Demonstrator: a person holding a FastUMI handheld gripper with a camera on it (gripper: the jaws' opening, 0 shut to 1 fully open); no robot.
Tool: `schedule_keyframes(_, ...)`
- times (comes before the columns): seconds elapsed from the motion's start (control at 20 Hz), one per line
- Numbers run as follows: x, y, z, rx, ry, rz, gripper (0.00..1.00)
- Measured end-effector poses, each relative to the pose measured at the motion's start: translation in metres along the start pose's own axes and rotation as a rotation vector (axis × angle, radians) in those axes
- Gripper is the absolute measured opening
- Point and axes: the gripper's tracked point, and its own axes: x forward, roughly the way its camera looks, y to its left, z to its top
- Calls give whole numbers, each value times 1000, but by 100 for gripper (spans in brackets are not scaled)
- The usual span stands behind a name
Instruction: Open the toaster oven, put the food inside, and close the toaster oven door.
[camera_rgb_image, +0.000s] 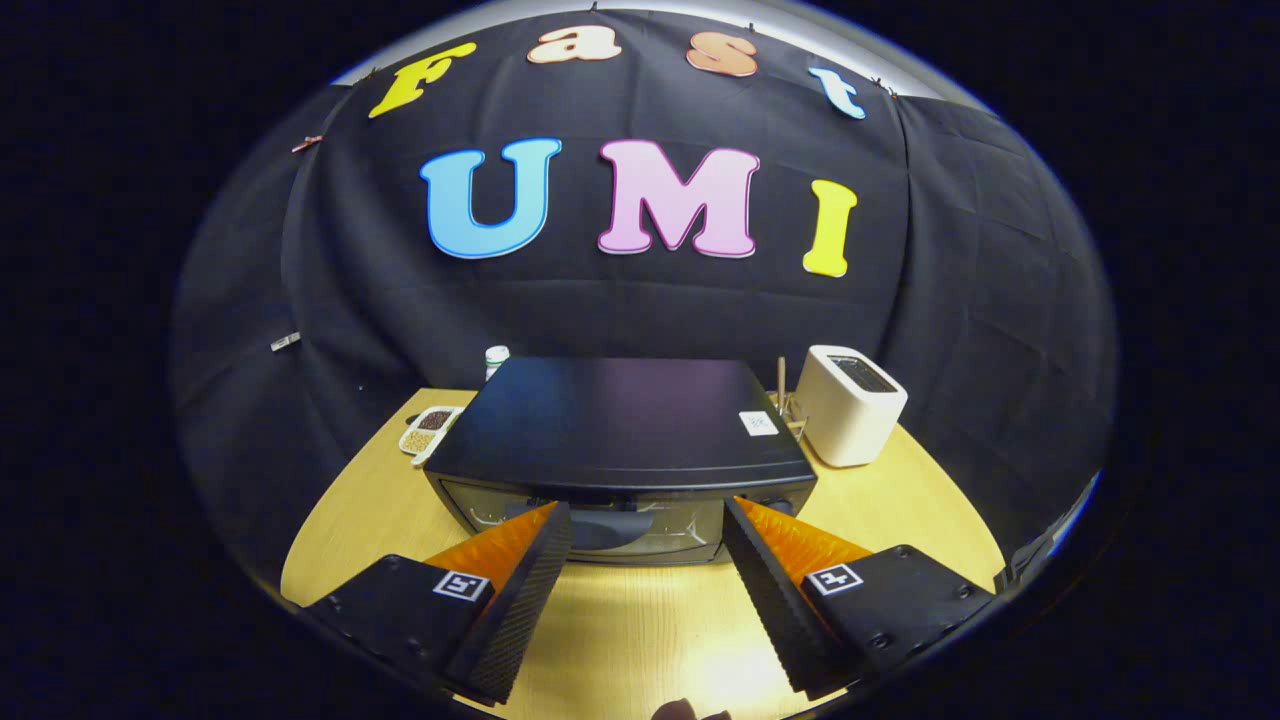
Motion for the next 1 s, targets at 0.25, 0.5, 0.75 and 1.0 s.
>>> schedule_keyframes(0.25,-24,-38,56,-2,-124,-16,99)
schedule_keyframes(0.5,-55,-74,114,39,-241,-24,98)
schedule_keyframes(0.75,-85,-117,160,86,-328,-24,98)
schedule_keyframes(1.0,-107,-161,185,79,-368,-32,98)
